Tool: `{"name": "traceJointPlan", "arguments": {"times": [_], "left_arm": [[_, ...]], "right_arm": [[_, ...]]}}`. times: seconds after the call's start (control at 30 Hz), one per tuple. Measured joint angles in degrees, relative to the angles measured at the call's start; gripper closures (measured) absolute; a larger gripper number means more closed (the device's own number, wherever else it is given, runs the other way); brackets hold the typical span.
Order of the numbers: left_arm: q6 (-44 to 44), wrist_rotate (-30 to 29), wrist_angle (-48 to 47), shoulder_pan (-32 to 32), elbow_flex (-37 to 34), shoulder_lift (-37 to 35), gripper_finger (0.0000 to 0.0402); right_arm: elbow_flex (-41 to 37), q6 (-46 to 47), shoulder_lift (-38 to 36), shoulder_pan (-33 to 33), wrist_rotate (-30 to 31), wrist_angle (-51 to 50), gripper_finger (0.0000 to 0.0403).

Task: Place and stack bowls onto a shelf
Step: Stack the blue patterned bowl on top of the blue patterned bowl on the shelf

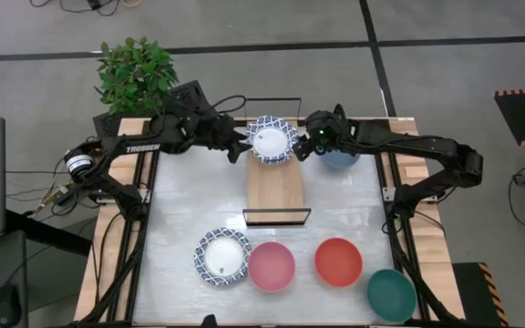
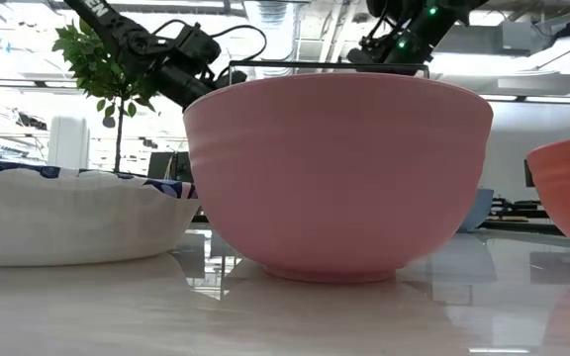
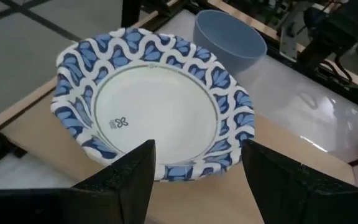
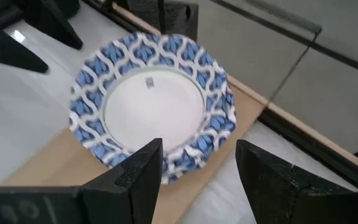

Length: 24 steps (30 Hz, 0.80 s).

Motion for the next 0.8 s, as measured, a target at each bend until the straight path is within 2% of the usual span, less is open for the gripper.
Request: {"name": "traceJointPlan", "arguments": {"times": [0.47, 0.8], "left_arm": [[-1.0, -10.1, 1.9, 0.4, -3.1, 1.9, 0.018], [-2.1, -9.0, 3.7, 0.3, -3.1, 5.7, 0.018]], "right_arm": [[0.0, -0.9, -0.1, 0.0, 0.0, 4.5, 0.0175], [0.0, -1.2, -0.1, -0.3, -0.2, 4.6, 0.0175]]}}
